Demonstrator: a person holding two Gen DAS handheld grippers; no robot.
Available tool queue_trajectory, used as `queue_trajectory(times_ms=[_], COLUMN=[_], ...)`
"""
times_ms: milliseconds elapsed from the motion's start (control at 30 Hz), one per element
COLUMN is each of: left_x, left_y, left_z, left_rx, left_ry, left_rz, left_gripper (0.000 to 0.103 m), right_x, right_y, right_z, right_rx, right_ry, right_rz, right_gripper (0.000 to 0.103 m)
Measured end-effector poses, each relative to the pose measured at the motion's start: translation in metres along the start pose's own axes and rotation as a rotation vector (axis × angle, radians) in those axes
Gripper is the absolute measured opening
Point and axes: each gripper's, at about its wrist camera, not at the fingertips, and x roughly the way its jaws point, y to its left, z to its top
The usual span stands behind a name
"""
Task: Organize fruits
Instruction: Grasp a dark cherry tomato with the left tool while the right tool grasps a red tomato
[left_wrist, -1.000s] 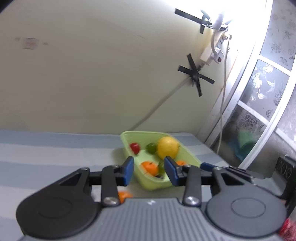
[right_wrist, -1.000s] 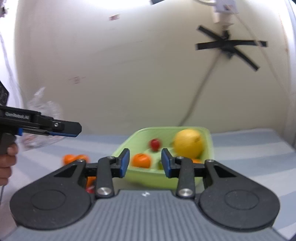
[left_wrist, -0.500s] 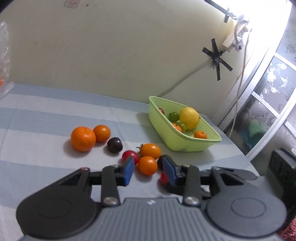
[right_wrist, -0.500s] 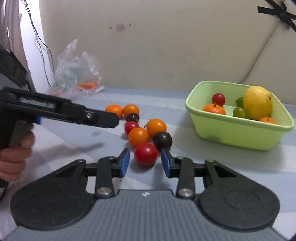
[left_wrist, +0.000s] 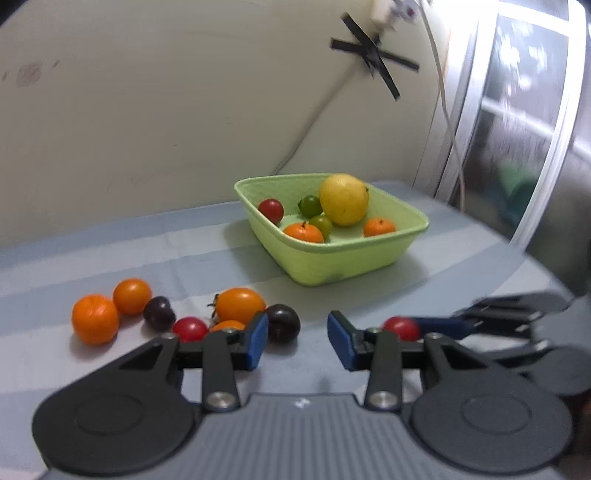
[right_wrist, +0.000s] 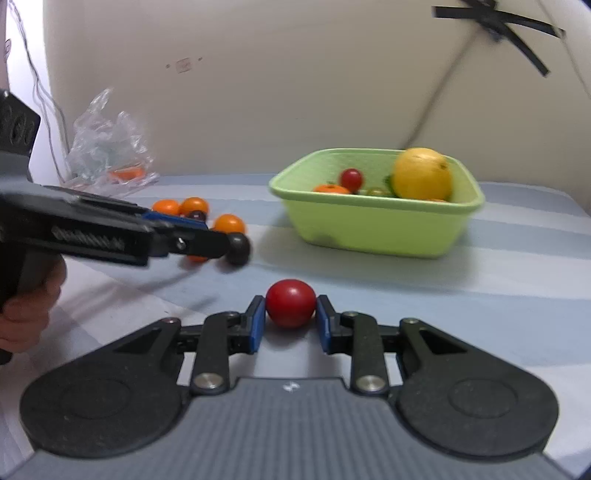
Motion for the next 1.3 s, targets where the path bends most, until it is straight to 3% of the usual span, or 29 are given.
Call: queue_trajectory(times_ms=[133, 367, 600, 633, 667, 700, 767, 900, 1033, 1167, 1300], left_x=[0.015, 0.015, 0.027, 0.028, 0.028, 0.027, 0.021, 0.002, -0.006, 0.011, 0.043], left_y=[-0.011, -0.015, -0.017, -0.018, -0.018, -0.016, -0.009, -0.009, -0.006, -0.001, 0.005], left_z=[-0.002, 0.001, -0.002, -0.001, -0.001, 0.0, 0.002, 0.01, 0.036, 0.066, 0.081], left_rx=[0.082, 0.099, 0.128, 0.125, 0.121, 0.111, 0.049, 0.022, -0.038, -0.108, -0.182], left_ry=[0.003, -0.009, 0.02, 0.016, 0.009, 0.009, 0.014, -0.026, -0.077, -0.096, -0.053], left_rz=[0.082, 0.071, 0.139, 0.145, 0.159, 0.158, 0.102, 0.032, -0.058, -0.133, -0.184], left_gripper=[0.039, 0.038, 0.04, 0.037, 0.027, 0.027, 0.027, 0.028, 0.028, 0.028, 0.028], right_x=[-0.001, -0.005, -0.003, -0.003, -0.003, -0.003, -0.004, -0.017, -0.026, -0.016, 0.006], right_y=[-0.007, -0.011, -0.007, -0.006, -0.005, -0.005, -0.004, -0.004, -0.013, -0.031, -0.044], right_z=[-0.002, -0.003, -0.002, -0.002, -0.002, -0.002, -0.003, 0.001, 0.023, 0.046, 0.055], right_rx=[0.05, 0.081, 0.072, 0.067, 0.063, 0.06, 0.059, 0.057, 0.054, 0.065, 0.063], right_ry=[-0.008, -0.022, -0.009, -0.007, -0.006, -0.007, -0.02, -0.101, -0.198, -0.242, -0.225], right_rz=[0.017, 0.036, 0.028, 0.026, 0.023, 0.02, 0.016, 0.023, -0.016, -0.063, -0.103], right_gripper=[0.032, 0.032, 0.033, 0.034, 0.034, 0.033, 0.032, 0.032, 0.032, 0.032, 0.032])
